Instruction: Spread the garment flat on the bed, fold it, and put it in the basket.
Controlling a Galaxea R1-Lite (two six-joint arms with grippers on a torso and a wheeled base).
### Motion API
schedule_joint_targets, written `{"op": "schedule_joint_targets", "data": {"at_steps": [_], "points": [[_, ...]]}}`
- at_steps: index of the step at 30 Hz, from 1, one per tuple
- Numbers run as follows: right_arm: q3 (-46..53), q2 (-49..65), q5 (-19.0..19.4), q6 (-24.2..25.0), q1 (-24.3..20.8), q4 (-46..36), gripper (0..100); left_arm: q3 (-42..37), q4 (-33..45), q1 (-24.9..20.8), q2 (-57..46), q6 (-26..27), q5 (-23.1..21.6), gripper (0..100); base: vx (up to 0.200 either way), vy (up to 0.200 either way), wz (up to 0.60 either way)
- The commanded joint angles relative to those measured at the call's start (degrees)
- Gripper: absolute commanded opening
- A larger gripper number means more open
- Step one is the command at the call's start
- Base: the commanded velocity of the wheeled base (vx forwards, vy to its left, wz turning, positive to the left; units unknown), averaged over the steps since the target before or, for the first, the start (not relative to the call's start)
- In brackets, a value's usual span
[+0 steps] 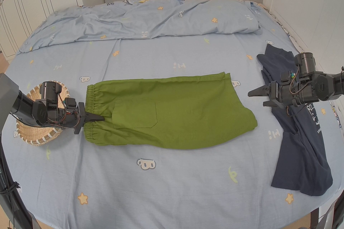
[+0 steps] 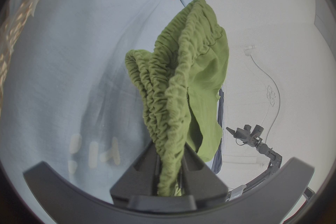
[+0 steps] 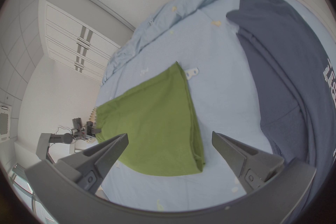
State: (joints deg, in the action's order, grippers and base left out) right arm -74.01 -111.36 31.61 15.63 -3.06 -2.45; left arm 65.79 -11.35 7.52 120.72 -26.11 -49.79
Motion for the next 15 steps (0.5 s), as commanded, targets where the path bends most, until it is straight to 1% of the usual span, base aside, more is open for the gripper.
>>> {"op": "schedule_joint_targets", "data": {"at_steps": [1, 9, 10, 11, 13, 15], "points": [[-2.98, -6.50, 0.03, -1.39, 1.13, -1.86, 100, 0.65, 0.19, 0.39, -1.90, -1.05, -0.05, 0, 0.000, 0.000, 0.00], [-3.07, -9.40, 1.26, -1.65, 0.77, -1.86, 100, 0.83, 0.01, 0.30, -1.81, -1.40, 0.04, 0, 0.000, 0.000, 0.00], [-2.81, -9.58, 2.40, -1.57, 0.60, -1.86, 100, 0.74, 0.01, 0.30, -1.81, -1.40, 0.04, 0, 0.000, 0.000, 0.00], [-2.72, -9.58, 2.58, -1.57, 0.51, -1.86, 100, 0.74, 0.10, 0.39, -1.72, -1.49, 0.04, 0, 0.000, 0.000, 0.00], [-2.54, -9.66, 4.69, -1.57, 0.34, -1.94, 100, 0.83, -0.08, 0.39, -1.72, -1.40, 0.04, 0, 0.000, 0.000, 0.00], [-2.54, -9.84, 5.22, -1.57, 0.34, -1.94, 100, 0.83, -0.08, 0.30, -1.72, -1.40, 0.04, 0, 0.000, 0.000, 0.00]]}}
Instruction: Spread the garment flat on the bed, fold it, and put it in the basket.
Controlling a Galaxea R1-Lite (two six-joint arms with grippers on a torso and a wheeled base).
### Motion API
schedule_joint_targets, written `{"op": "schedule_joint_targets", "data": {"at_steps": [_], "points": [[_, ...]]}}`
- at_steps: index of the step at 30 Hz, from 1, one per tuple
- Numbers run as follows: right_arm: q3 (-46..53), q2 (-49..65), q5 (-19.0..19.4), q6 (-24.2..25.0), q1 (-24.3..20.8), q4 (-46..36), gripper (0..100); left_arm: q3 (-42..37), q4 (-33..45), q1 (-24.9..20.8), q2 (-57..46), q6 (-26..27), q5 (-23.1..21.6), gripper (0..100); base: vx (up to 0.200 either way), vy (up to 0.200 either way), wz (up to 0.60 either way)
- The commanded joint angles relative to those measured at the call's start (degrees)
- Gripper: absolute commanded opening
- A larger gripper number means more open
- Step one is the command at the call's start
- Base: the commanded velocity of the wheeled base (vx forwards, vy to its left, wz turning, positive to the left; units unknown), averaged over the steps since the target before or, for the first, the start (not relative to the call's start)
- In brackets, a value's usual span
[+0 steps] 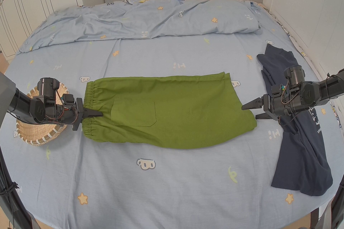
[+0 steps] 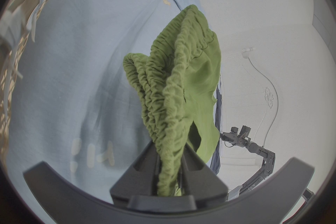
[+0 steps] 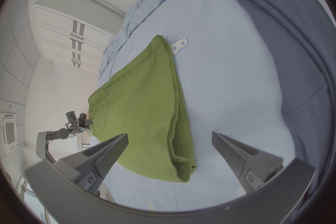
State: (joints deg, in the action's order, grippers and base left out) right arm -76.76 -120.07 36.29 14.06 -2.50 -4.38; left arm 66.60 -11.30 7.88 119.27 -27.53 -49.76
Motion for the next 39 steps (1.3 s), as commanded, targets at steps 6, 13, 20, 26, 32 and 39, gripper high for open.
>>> {"op": "schedule_joint_targets", "data": {"at_steps": [6, 13, 20, 26, 32, 39], "points": [[0.12, -3.60, 1.77, 0.09, 0.04, -0.11, 100, 0.11, -0.13, -0.05, -0.09, -0.07, 0.02, 0, 0.000, 0.000, 0.00], [0.39, -3.95, 7.48, -0.52, 0.65, -2.65, 100, 0.20, -0.04, -0.05, -0.09, -0.07, 0.02, 0, 0.000, 0.000, 0.00], [-0.58, -5.79, 11.78, -1.05, 0.57, -4.85, 100, 0.20, 0.05, -0.05, -0.09, -0.07, 0.02, 0, 0.000, 0.000, 0.00], [-2.43, -6.23, 17.06, -0.26, 1.00, -6.52, 100, 0.20, 0.05, -0.14, -0.18, -0.07, 0.02, 0, 0.000, 0.000, 0.00], [-5.77, -9.13, 17.15, -0.34, 1.71, -9.16, 100, 0.20, 0.05, -0.05, -0.18, -0.07, 0.02, 0, 0.000, 0.000, 0.00], [-7.87, -10.80, 17.15, -0.34, 2.15, -10.65, 100, 0.20, 0.05, -0.05, -0.18, -0.07, 0.02, 0, 0.000, 0.000, 0.00]]}}
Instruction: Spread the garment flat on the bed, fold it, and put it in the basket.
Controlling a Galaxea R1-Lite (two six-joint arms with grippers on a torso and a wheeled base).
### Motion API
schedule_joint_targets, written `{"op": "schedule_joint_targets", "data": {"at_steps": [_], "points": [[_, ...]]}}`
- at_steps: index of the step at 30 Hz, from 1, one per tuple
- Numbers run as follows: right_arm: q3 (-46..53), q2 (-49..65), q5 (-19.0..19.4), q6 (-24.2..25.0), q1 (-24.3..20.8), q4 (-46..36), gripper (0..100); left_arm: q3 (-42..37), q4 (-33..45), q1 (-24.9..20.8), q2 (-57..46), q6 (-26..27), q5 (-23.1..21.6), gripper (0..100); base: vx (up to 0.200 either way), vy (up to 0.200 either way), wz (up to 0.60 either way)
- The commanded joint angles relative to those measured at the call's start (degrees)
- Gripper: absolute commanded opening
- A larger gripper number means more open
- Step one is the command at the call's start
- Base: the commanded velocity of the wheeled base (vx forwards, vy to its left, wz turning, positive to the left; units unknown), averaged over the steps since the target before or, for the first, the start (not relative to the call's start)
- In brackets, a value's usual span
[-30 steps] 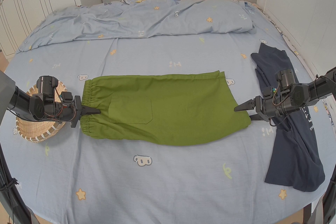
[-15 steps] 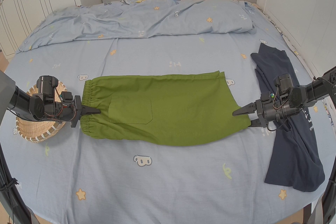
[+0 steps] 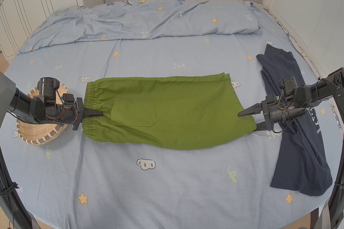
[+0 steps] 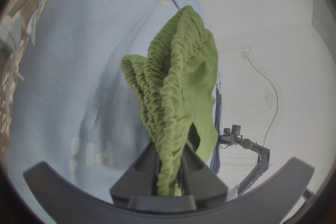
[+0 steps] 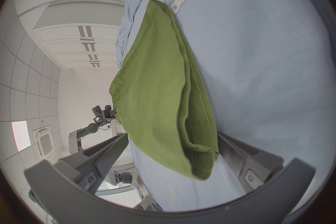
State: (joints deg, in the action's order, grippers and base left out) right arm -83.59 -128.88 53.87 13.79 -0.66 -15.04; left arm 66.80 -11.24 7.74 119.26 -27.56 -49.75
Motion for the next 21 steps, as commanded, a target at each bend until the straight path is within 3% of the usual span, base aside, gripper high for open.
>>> {"op": "schedule_joint_targets", "data": {"at_steps": [1, 4, 5, 21], "points": [[-1.22, -1.99, -0.43, -0.08, 0.48, -0.07, 100, -0.01, -0.01, 0.08, -0.17, -0.03, 0.00, 0, 0.000, 0.000, 0.00], [-1.49, -2.17, -0.43, -0.08, 0.57, -0.43, 100, -0.10, -0.01, 0.08, -0.17, -0.03, 0.00, 0, 0.000, 0.000, 0.00], [-1.58, -2.25, -0.43, -0.08, 0.57, -0.51, 0, -0.01, -0.01, 0.08, -0.17, -0.03, 0.00, 0, 0.000, 0.000, 0.00], [-2.19, -2.43, -0.43, -0.52, 1.80, -0.95, 0, -0.01, 0.08, 0.17, -0.17, -0.03, 0.00, 0, 0.000, 0.000, 0.00]]}}
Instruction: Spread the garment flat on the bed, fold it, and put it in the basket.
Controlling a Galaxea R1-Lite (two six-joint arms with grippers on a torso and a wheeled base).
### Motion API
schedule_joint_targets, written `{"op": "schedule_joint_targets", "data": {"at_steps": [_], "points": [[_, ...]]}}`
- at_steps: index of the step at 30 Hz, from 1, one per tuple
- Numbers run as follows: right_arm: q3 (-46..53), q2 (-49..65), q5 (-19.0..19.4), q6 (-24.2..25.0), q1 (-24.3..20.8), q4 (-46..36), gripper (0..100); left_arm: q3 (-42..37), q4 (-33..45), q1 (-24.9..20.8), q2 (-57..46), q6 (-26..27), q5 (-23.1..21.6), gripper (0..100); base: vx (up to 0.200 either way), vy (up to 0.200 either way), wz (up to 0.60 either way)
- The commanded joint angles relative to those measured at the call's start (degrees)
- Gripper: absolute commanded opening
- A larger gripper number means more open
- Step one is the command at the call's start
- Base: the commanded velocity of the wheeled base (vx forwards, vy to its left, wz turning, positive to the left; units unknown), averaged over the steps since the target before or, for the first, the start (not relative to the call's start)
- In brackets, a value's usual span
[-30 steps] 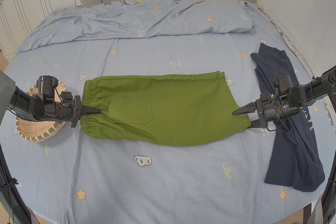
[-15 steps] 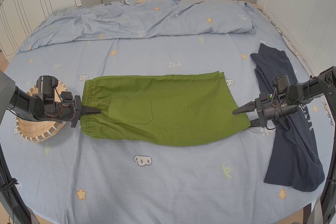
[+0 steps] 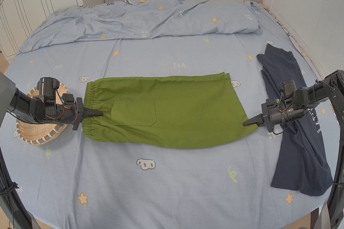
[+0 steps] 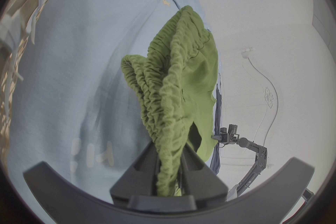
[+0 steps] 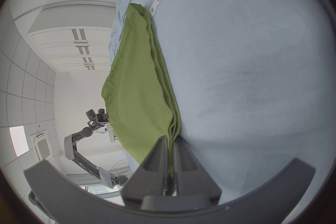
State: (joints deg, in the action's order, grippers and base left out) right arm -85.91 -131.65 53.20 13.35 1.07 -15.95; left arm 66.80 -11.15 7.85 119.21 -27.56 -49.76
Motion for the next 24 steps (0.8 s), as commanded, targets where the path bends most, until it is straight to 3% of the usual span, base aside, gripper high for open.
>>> {"op": "schedule_joint_targets", "data": {"at_steps": [1, 6, 13, 21, 24], "points": [[0.39, 0.51, 0.24, 0.01, 0.07, -0.14, 0, 0.08, 0.08, 0.06, -0.21, -0.12, 0.02, 0, 0.000, 0.000, 0.00], [1.97, 5.08, 0.24, -0.17, -0.37, -1.72, 0, 0.08, 0.52, 0.15, -1.00, -0.21, 0.02, 0, 0.000, 0.000, 0.00], [9.79, 17.56, 0.24, -1.31, -1.16, -4.97, 0, 0.70, 11.33, 0.15, -6.27, 1.55, -0.07, 0, 0.000, 0.000, 0.00], [29.74, 26.62, -0.11, -8.95, -0.90, -4.18, 0, -7.39, 24.16, 3.75, -13.66, 15.17, -0.25, 0, 0.000, 0.000, 0.00], [36.95, 28.46, -0.11, -9.39, -1.51, -2.69, 0, -12.31, 26.80, 4.98, -16.56, 18.77, -0.16, 0, 0.000, 0.000, 0.00]]}}
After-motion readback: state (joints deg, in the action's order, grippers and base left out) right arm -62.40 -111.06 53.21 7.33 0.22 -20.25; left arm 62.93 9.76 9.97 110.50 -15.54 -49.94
